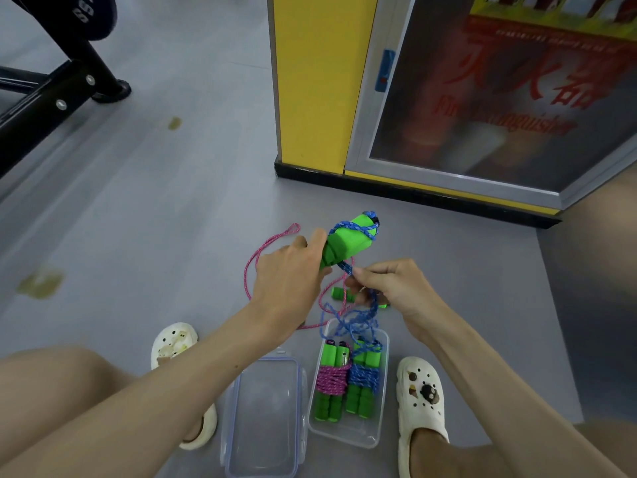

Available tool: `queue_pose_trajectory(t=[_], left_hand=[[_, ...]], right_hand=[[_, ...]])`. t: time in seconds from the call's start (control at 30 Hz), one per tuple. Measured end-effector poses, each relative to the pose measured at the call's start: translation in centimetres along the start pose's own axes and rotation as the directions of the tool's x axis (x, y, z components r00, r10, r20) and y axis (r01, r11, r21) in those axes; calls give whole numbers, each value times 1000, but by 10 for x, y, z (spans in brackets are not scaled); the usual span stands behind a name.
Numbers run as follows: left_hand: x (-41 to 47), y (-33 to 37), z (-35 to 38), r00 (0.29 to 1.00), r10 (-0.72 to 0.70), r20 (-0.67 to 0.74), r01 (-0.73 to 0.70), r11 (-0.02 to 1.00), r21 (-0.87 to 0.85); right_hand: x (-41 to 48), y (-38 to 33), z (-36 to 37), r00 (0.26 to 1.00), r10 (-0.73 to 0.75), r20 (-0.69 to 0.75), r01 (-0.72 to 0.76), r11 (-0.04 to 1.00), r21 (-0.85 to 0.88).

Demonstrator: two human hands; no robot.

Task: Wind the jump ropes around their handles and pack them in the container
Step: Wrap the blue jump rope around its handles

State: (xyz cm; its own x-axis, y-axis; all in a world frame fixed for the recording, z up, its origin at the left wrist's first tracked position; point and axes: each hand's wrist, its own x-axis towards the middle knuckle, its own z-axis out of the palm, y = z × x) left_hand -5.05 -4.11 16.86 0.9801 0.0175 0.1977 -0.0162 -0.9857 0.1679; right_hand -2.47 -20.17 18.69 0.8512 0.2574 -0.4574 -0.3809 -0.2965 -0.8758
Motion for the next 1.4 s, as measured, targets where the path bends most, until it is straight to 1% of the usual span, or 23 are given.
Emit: queue_pose_trajectory(t=[0.1, 0.17, 0.23, 0.4, 0.5, 0.63, 0.7, 0.77, 0.9, 0.97, 1.0, 1.03, 1.07, 1.1, 1.13, 1.2, 1.23, 1.27, 1.3, 1.33, 1.37, 1.4], left_hand=[[1, 0, -1, 1000, 6, -20, -6, 1000, 20], [1, 0, 1, 1000, 17, -20, -16, 999, 39], [2, 1, 1, 998, 55, -15, -54, 995, 83], [2, 1, 5, 989, 98, -110, -80, 984, 161], [-2, 4, 5, 985, 120, -120, -93, 972, 216], [-3, 9, 7, 970, 163, -183, -125, 971, 202], [-4, 12, 8, 952, 207, -226, -158, 963, 218], [-4, 14, 10, 941, 239, -239, -185, 957, 225], [-2, 12, 20, 939, 248, -238, -216, 964, 154], [-2, 11, 23, 935, 270, -231, -259, 963, 78], [-2, 11, 21, 946, 254, -201, -257, 966, 12], [-1, 11, 17, 966, 225, -130, -237, 968, -85], [0, 11, 10, 982, 183, -37, -187, 960, -209], [2, 10, 4, 990, 132, 58, -106, 938, -329], [4, 9, -2, 987, 83, 137, -18, 909, -415], [11, 7, -11, 970, -13, 243, 144, 837, -528], [14, 6, -13, 946, -60, 318, 247, 768, -592], [16, 3, -16, 908, -98, 406, 363, 666, -651], [18, 1, -17, 859, -114, 499, 474, 548, -690], [19, 0, -18, 812, -107, 574, 553, 455, -698], [19, -2, -18, 775, -91, 625, 602, 408, -686], [18, -2, -18, 752, -69, 655, 626, 385, -678]], right_hand=[[-2, -2, 1, 999, 13, 46, -15, 999, 46], [-2, -4, 3, 997, 15, 72, -17, 1000, 26], [-2, -6, 5, 997, 13, 74, -13, 1000, 5], [2, -5, 9, 996, 62, 58, -65, 996, 61], [4, -5, 11, 992, 117, 45, -122, 986, 118], [3, -6, 13, 993, 117, 23, -119, 984, 133], [1, -6, 14, 992, 127, -3, -124, 975, 185], [1, -5, 14, 990, 136, -35, -125, 966, 227], [2, -3, 12, 992, 108, -69, -90, 969, 228], [3, -3, 9, 992, 100, -79, -78, 968, 238], [4, -3, 7, 992, 94, -82, -72, 969, 235], [4, -3, 5, 993, 88, -84, -67, 971, 229], [5, -4, 3, 993, 84, -86, -63, 973, 223], [5, -4, 2, 993, 80, -85, -60, 974, 221], [5, -5, 1, 994, 77, -79, -58, 974, 219], [4, -5, 0, 996, 68, -55, -55, 976, 212], [3, -4, 1, 997, 62, -40, -52, 977, 207], [2, -4, 3, 998, 56, -24, -50, 977, 207], [1, -4, 4, 999, 52, -5, -50, 977, 209], [0, -4, 5, 999, 49, 11, -50, 977, 208], [0, -5, 5, 999, 49, 21, -52, 978, 200], [-1, -5, 6, 998, 51, 20, -54, 981, 186]])
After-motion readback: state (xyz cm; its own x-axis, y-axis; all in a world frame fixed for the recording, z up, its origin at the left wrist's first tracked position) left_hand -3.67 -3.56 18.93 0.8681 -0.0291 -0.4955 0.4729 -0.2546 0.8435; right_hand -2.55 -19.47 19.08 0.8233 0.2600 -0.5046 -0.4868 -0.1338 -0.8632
